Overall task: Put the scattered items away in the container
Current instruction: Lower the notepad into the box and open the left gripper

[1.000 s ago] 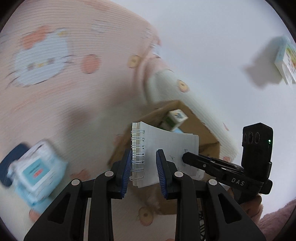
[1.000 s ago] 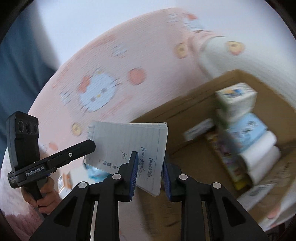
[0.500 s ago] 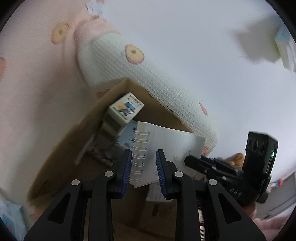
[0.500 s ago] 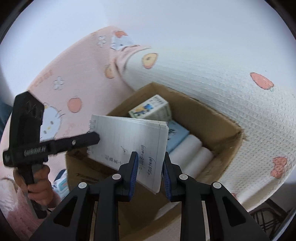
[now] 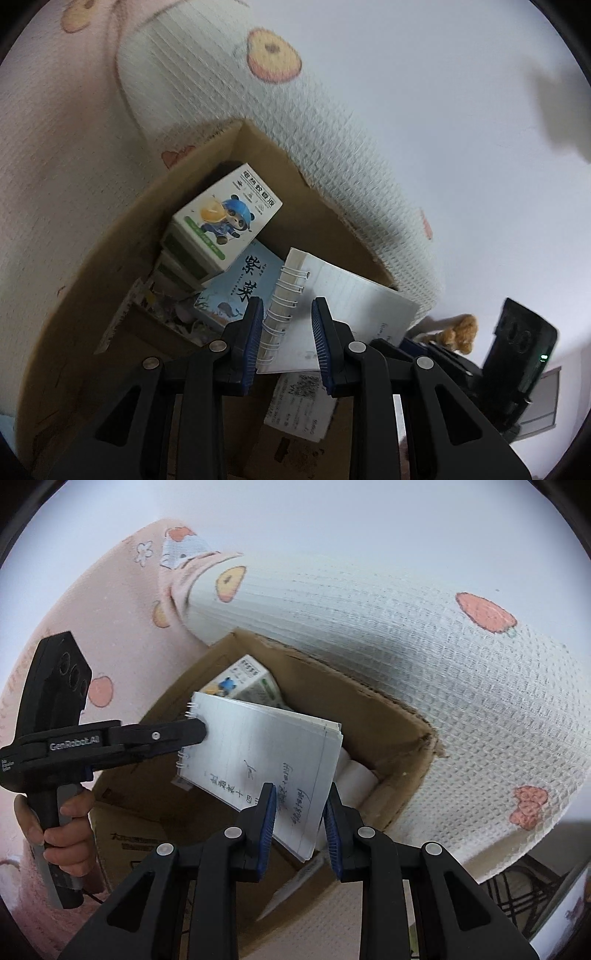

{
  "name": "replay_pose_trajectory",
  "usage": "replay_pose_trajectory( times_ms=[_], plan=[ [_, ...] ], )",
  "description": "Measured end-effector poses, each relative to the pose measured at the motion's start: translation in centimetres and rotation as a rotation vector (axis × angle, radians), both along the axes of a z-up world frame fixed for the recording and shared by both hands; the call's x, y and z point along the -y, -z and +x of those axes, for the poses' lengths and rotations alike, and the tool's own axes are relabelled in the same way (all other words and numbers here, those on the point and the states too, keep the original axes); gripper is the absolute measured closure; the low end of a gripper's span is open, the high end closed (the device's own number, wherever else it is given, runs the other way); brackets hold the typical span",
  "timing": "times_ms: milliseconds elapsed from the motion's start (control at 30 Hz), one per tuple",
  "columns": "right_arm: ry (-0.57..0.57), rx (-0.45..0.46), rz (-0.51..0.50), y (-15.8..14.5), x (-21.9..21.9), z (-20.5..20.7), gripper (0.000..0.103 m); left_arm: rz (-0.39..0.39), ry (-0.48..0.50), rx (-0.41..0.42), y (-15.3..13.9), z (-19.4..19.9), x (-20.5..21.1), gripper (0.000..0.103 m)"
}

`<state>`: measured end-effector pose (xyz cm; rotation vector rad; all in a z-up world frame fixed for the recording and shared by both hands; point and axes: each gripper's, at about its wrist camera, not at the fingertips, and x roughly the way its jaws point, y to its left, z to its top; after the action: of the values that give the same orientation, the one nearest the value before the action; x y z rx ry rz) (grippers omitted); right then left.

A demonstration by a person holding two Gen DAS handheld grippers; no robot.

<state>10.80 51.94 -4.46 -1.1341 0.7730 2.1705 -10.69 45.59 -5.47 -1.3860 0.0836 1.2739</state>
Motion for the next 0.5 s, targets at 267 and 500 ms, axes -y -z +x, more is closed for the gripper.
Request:
replay_pose_trajectory(
  times_ms=[267,500],
  plan=[
    [-0.037,0.110,0.038,0.5,-0.8,-1.9,0.080,-0.074,-0.003,-0.068,1.9,0.1,-2.2,0.083],
    [-0.078,0.199,0.130,0.1,-0.7,-2.6,0.080,-0.081,-0.048,-0.045,2.9,-0.4,-1.5,0.083]
  ],
)
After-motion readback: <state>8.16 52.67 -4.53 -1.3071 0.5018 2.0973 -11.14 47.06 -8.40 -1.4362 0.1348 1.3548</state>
